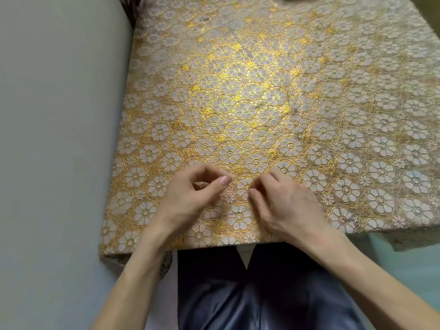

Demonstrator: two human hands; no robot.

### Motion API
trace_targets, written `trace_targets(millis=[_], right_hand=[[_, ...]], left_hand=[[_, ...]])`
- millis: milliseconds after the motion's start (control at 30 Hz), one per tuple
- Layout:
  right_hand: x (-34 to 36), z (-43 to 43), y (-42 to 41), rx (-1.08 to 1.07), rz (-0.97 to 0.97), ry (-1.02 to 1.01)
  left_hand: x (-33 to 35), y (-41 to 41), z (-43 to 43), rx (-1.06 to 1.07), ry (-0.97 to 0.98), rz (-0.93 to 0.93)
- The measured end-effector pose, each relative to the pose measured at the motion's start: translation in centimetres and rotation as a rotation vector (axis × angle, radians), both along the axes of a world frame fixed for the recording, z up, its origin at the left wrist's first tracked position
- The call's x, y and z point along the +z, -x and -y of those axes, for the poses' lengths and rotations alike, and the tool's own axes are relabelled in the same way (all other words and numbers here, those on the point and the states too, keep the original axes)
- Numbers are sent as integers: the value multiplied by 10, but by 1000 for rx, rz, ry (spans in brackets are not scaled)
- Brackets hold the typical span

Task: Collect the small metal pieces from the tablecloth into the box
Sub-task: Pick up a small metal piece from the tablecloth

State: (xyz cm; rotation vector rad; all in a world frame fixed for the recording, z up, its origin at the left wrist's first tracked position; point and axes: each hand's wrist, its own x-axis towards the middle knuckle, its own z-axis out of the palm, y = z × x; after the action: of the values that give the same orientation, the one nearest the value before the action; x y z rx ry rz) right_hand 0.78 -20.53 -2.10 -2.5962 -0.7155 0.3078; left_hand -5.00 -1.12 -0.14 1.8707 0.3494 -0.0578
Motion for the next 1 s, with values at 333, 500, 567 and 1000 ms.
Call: trace_targets(millis=[333, 500, 567, 1000], right_hand=[[15, -27, 42, -446, -1038, -836], [18, -37, 47, -646, -1359, -1193], [17, -36, 46, -672, -1375, -1254], [21, -18, 40, -604, -1167, -1066]], left_hand=[[10, 10, 3, 42, 30, 35], [10, 26, 6, 58, 5, 30], [10, 32, 6, 68, -24, 26], [13, 30, 0, 102, -23, 35]])
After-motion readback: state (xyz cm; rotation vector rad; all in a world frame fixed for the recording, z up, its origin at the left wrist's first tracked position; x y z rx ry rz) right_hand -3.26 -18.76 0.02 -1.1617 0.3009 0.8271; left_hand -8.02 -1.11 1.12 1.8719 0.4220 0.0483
